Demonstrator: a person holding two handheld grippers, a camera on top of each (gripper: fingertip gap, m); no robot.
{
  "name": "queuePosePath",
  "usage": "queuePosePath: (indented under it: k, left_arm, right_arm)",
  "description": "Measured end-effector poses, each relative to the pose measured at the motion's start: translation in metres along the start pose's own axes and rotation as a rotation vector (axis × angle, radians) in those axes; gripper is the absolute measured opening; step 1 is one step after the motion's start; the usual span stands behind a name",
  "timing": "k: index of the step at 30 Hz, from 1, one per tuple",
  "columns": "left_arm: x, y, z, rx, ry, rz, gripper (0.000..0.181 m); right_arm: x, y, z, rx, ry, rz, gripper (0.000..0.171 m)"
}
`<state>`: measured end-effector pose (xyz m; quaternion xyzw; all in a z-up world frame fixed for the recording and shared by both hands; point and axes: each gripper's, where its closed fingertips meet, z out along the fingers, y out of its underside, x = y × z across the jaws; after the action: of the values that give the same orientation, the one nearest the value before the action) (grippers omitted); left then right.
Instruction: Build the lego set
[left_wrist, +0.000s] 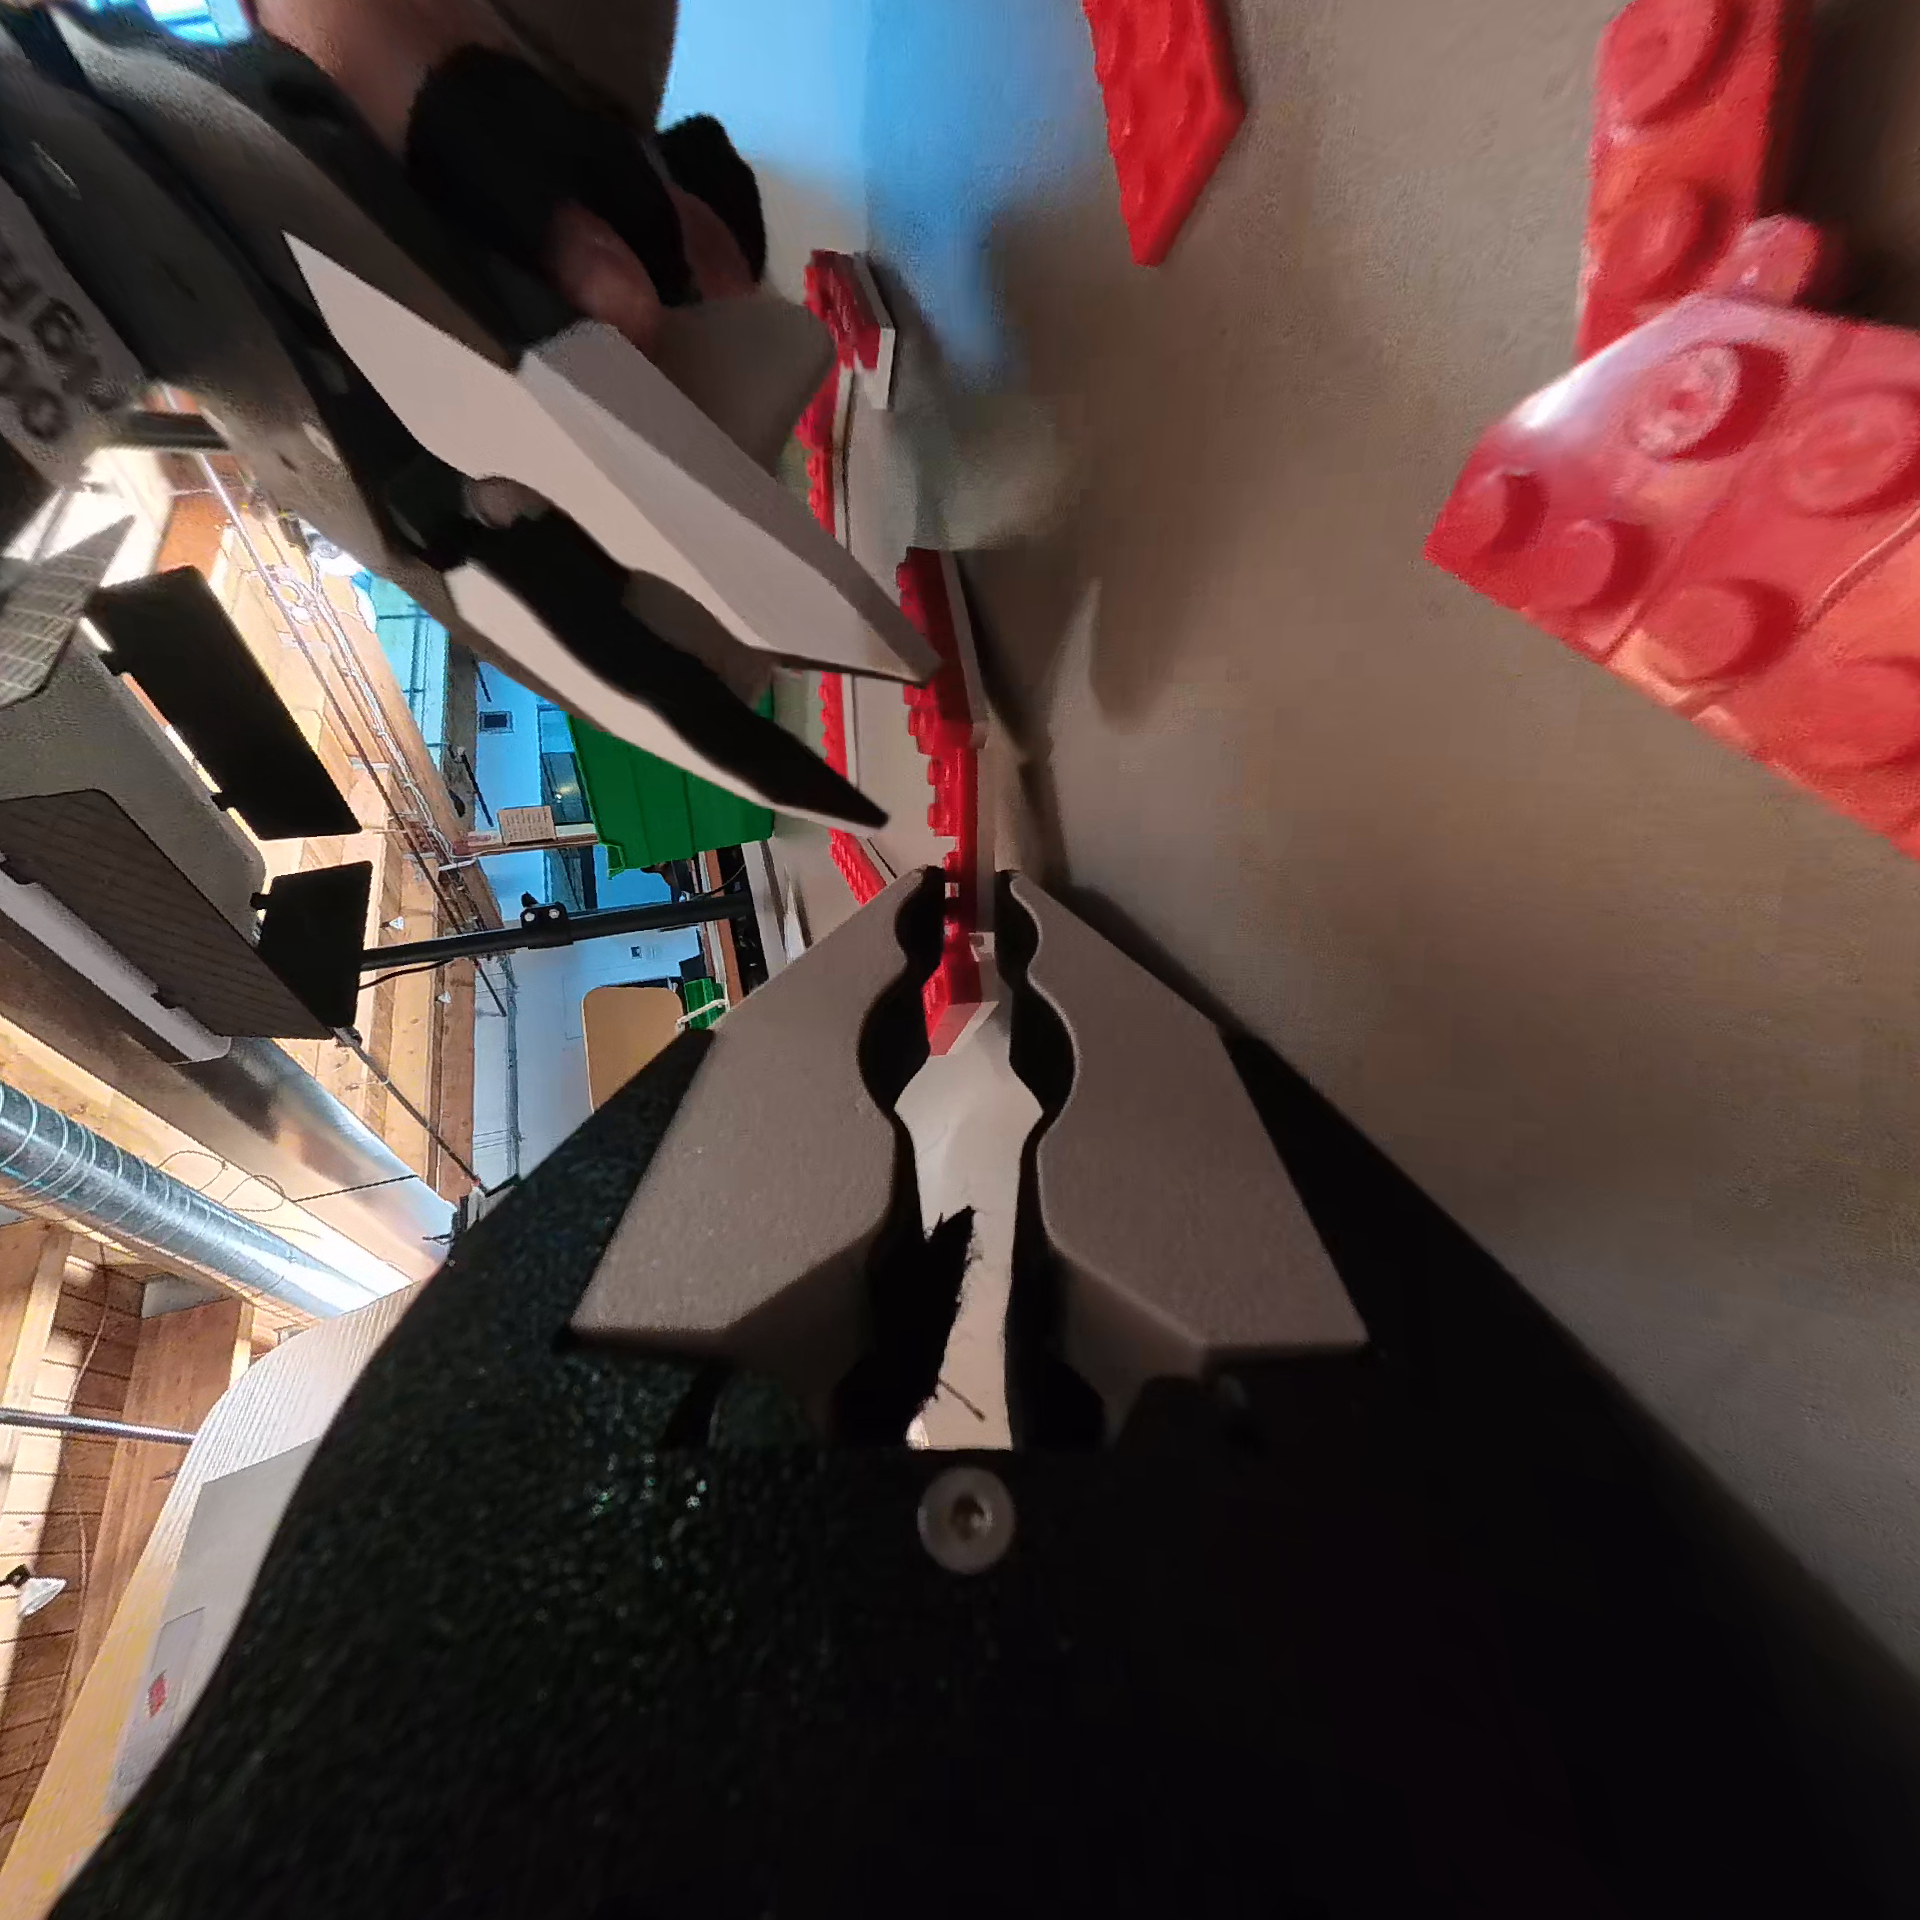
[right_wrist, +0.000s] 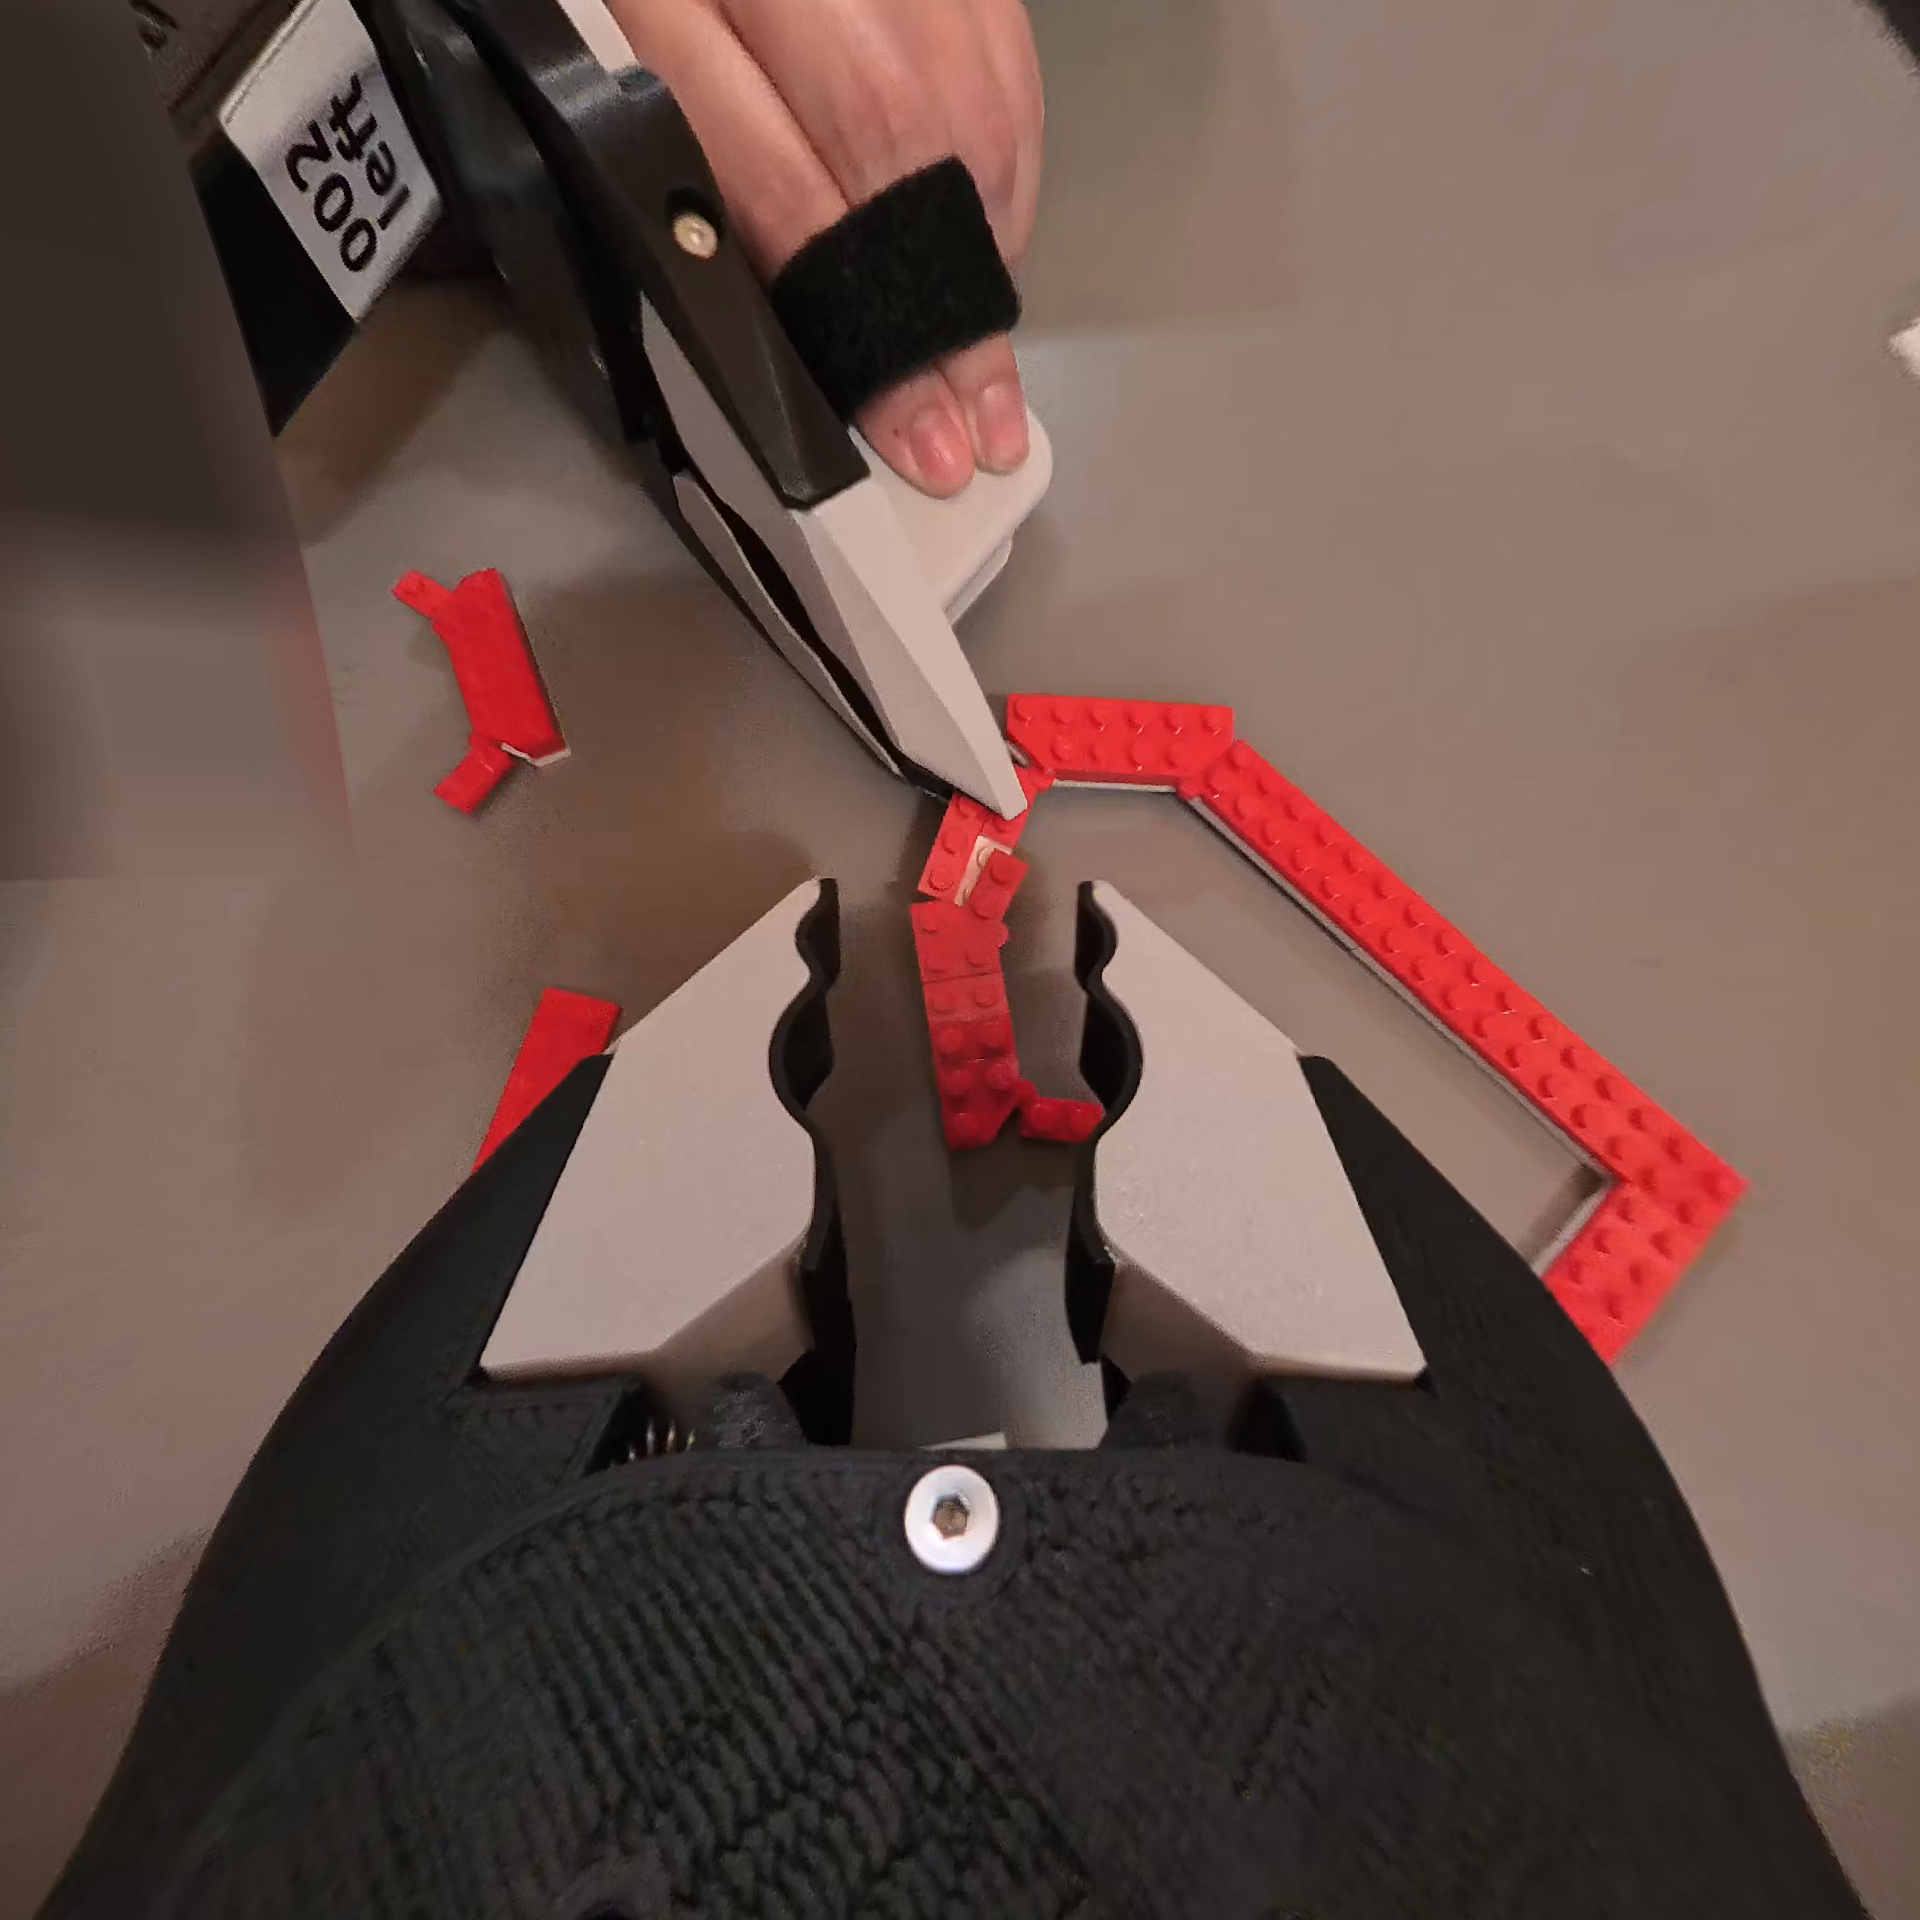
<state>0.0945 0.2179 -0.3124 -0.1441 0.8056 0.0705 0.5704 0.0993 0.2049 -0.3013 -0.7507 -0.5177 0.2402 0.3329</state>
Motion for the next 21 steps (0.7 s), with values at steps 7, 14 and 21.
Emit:
queuePosePath:
  k: [7,14,21]
  left_arm:
    - [-0.001,0.0,0.002,-0.005,0.002,-0.017,0.007]
    - [-0.001,0.001,0.002,-0.006,0.004,-0.029,0.007]
    - [-0.001,0.0,0.003,-0.008,0.002,-0.022,0.007]
  right_arm:
    - [-0.008,-0.004,-0.006,-0.092,0.313,-0.275,0.044]
    - [-0.008,0.013,0.002,-0.163,0.372,-0.265,0.038]
    - [-0.003,0.016,0.001,-0.15,0.368,-0.24,0.027]
